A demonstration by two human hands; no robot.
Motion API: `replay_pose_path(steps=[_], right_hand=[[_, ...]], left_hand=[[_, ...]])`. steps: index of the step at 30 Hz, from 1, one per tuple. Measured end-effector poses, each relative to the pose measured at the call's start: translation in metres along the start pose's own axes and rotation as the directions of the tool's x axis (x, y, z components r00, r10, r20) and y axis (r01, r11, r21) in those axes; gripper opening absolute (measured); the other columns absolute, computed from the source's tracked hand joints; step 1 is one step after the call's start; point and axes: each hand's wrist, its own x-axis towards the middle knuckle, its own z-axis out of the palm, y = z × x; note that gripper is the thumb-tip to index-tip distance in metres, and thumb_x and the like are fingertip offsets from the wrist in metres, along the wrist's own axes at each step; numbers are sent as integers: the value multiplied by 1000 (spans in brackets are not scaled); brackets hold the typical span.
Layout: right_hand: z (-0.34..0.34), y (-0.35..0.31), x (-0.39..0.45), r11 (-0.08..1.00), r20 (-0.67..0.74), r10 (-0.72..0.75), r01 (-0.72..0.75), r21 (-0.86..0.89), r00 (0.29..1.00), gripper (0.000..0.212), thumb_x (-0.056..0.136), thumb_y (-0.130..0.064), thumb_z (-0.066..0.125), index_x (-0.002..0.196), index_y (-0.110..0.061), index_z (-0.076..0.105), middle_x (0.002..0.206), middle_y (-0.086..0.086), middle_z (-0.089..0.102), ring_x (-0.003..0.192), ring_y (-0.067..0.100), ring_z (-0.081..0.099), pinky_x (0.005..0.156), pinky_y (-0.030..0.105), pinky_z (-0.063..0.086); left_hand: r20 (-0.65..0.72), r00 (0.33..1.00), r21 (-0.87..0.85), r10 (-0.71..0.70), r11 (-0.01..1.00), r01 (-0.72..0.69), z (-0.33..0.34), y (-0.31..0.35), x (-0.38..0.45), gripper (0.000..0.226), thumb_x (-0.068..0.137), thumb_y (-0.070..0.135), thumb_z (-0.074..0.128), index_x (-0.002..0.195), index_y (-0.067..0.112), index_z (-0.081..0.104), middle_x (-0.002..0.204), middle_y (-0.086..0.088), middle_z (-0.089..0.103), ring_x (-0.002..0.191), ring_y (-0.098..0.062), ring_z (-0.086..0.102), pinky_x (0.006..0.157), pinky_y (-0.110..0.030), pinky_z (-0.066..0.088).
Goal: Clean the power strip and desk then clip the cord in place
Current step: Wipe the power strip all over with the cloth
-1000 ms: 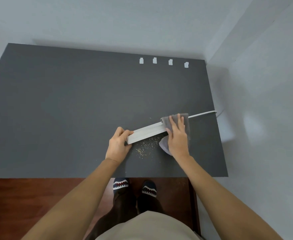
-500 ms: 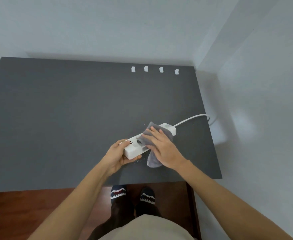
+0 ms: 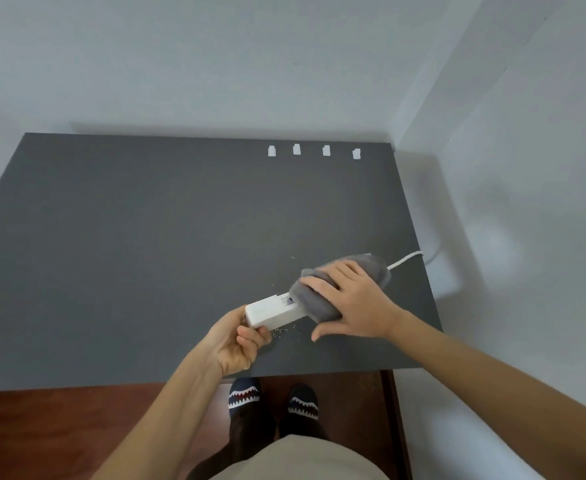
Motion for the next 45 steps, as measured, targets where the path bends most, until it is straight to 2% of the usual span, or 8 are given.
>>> replay_pose_path(steps=[7, 13, 19, 23, 28, 34, 41, 45], right_hand=[[-16, 16, 39, 994, 289, -76, 49, 100, 954, 63, 65, -69, 68, 95, -17, 50, 80, 0, 60, 69, 20, 56, 68, 36, 50], [-32, 3, 55, 932, 340, 88, -198, 304, 936, 50, 74, -72, 55, 76, -23, 44, 69, -5, 60, 62, 16, 56, 62, 38, 50], [-15, -28, 58, 828, -86, 552, -534, 172, 829, 56, 89, -59, 21, 80, -17, 57, 75, 9, 69, 72, 32, 62, 71, 40, 45], [-8, -46, 51, 937, -138, 340, -323, 129, 930, 46, 94, -50, 30, 121, -24, 56, 113, -3, 67, 104, 19, 57, 90, 37, 34], [-25, 21, 13, 528, -29, 830, -769, 359, 557, 58, 97, -49, 30, 73, -7, 61, 76, 17, 69, 75, 34, 64, 71, 37, 45], [-35, 30, 5, 760, -48, 630, -602, 243, 775, 71, 92, -61, 17, 48, -14, 47, 44, 2, 50, 45, 22, 50, 53, 33, 43], [-44, 100, -49, 534, 119, 791, -772, 345, 601, 90, 79, -80, 10, 86, -17, 74, 80, 11, 72, 82, 28, 66, 83, 43, 50], [-51, 39, 23, 639, 229, 659, -694, 331, 716, 63, 96, -56, 14, 59, -20, 52, 62, 2, 58, 75, 32, 56, 75, 39, 44]], left_hand=[[-86, 957, 572, 278, 800, -181, 14, -13, -19, 60, 93, 64, 22, 120, 22, 56, 92, -6, 66, 76, -20, 70, 61, -32, 59], [173, 464, 810, 869, 143, -569, 33, -25, -11, 34, 91, 50, 49, 101, 17, 51, 89, -10, 66, 57, -13, 63, 54, -30, 55], [-55, 380, 755, 923, 288, -589, 43, -28, 1, 46, 95, 48, 41, 91, 3, 52, 70, -7, 57, 45, -19, 52, 41, -29, 44], [-80, 392, 717, 917, 325, -616, 45, -27, 6, 51, 95, 51, 39, 94, 2, 54, 69, -10, 58, 46, -18, 51, 42, -30, 43], [-146, 366, 619, 919, 374, -691, 31, -7, -13, 43, 96, 49, 39, 95, 9, 55, 72, -4, 52, 43, -12, 42, 39, -25, 36], [-32, 343, 676, 939, 273, -685, 25, 19, -30, 45, 95, 51, 38, 88, 12, 60, 64, -3, 49, 41, -12, 38, 37, -21, 31], [-54, 318, 707, 946, 261, -657, -4, 34, -47, 47, 92, 57, 38, 87, 16, 61, 68, -7, 48, 43, -14, 39, 42, -24, 33], [48, 354, 721, 934, 213, -660, 20, 32, -37, 50, 94, 53, 37, 101, 10, 61, 71, -6, 53, 46, -15, 42, 44, -28, 37]])
